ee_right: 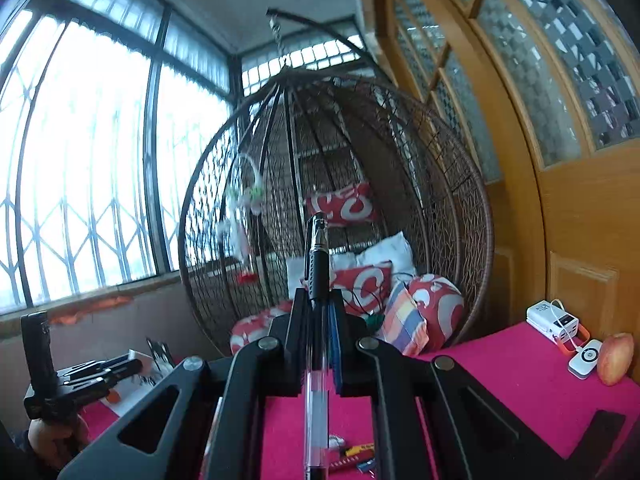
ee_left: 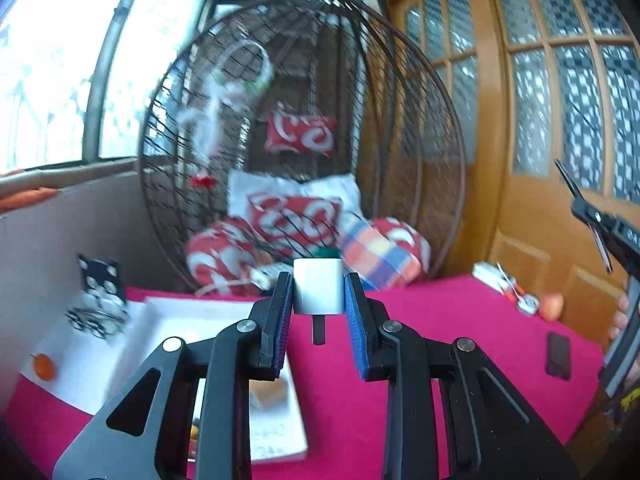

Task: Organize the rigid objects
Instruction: 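Carry both into the white tray and open both tools to release them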

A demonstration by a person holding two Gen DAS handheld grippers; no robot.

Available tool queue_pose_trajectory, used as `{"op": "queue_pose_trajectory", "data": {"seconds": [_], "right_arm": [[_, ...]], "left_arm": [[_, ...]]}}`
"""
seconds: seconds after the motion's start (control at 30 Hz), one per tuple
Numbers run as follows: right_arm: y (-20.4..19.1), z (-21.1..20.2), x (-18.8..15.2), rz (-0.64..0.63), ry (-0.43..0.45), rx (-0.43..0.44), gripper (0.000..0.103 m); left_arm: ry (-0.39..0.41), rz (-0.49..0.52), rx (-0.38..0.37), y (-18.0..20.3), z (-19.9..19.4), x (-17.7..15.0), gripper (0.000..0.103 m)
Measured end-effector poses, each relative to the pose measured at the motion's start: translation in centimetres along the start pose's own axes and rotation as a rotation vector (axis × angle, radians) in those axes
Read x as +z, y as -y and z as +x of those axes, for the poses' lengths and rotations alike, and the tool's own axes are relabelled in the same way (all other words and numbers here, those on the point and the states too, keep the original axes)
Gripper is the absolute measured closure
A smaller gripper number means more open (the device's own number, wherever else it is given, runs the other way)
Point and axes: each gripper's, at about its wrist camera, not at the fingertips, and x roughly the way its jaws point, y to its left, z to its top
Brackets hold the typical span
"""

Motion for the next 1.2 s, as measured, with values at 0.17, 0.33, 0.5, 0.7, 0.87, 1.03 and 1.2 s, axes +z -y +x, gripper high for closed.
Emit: {"op": "queue_pose_trajectory", "data": {"seconds": [0.17, 0.33, 0.5, 0.7, 0.87, 1.03, 1.2], "right_arm": [[-0.3, -0.5, 0.2, -0.003, 0.011, 0.004, 0.096], [-1.3, -0.2, 0.0, -0.013, -0.005, 0.017, 0.096], [-2.4, 0.2, 0.1, -0.036, -0.016, 0.026, 0.096], [-3.1, 1.0, 0.0, -0.048, -0.037, 0.033, 0.096], [-4.0, 1.9, -0.4, -0.057, -0.066, 0.051, 0.096], [-5.2, 3.0, -0.7, -0.072, -0.089, 0.070, 0.096], [-6.8, 4.2, -1.0, -0.091, -0.113, 0.093, 0.096]], "left_arm": [[0.037, -0.031, 0.051, -2.5, -1.5, 0.5, 0.078], [0.047, -0.052, 0.076, -4.4, -2.2, 0.4, 0.078], [0.051, -0.065, 0.079, -5.0, -2.7, 0.1, 0.078], [0.050, -0.083, 0.083, -6.2, -3.0, -0.3, 0.078], [0.052, -0.104, 0.094, -7.1, -3.3, -0.5, 0.078], [0.061, -0.124, 0.108, -8.4, -3.9, -0.7, 0.078], [0.064, -0.147, 0.127, -10.2, -4.5, -1.1, 0.078]]}}
